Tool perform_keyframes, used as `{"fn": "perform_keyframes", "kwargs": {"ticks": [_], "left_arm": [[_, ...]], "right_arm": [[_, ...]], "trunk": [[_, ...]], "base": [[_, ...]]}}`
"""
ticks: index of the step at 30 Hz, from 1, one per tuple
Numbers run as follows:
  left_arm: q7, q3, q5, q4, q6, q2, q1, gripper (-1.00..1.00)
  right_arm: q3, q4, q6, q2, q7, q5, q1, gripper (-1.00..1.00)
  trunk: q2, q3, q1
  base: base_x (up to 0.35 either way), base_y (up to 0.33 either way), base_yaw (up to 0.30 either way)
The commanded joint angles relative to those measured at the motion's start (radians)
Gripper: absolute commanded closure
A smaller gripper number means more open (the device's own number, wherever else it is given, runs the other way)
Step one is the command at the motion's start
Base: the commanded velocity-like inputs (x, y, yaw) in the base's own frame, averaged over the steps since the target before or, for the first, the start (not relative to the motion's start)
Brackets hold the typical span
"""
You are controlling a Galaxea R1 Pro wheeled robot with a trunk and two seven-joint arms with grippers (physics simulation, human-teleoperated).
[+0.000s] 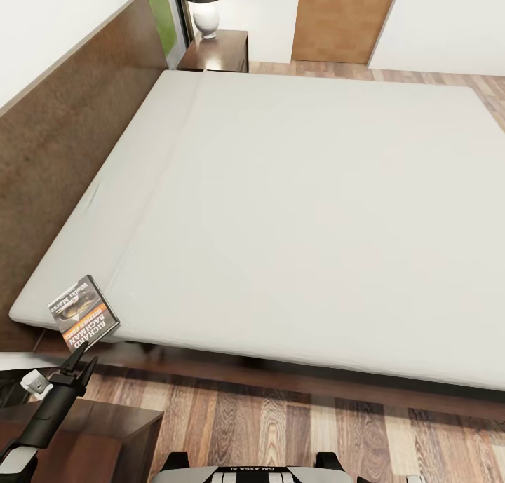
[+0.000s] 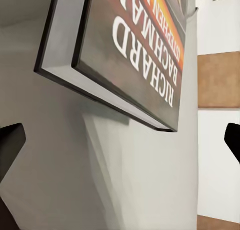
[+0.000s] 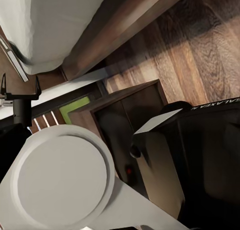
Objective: In the bedroom, move the book from the bed onto either nightstand, and place the two sandals side by side next to the bed.
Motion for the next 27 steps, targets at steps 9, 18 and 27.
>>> {"fn": "perform_keyframes", "kwargs": {"ticks": [9, 18, 27], "left_arm": [[-0.002, 0.001, 0.001, 0.000, 0.008, -0.002, -0.001, -1.00], [-0.001, 0.000, 0.001, 0.000, 0.007, -0.004, 0.000, -1.00], [-0.001, 0.000, 0.001, 0.000, 0.009, -0.002, 0.000, -1.00]], "right_arm": [[0.005, -0.001, 0.010, -0.001, 0.001, -0.010, 0.000, -1.00], [0.006, -0.001, 0.010, -0.001, 0.001, -0.010, -0.001, -1.00], [0.006, 0.000, 0.010, -0.001, -0.001, -0.009, 0.000, -1.00]], "trunk": [[0.000, 0.000, 0.000], [0.000, 0.000, 0.000], [0.000, 0.000, 0.000]], "base": [[0.000, 0.000, 0.000], [0.000, 0.000, 0.000], [0.000, 0.000, 0.000]]}}
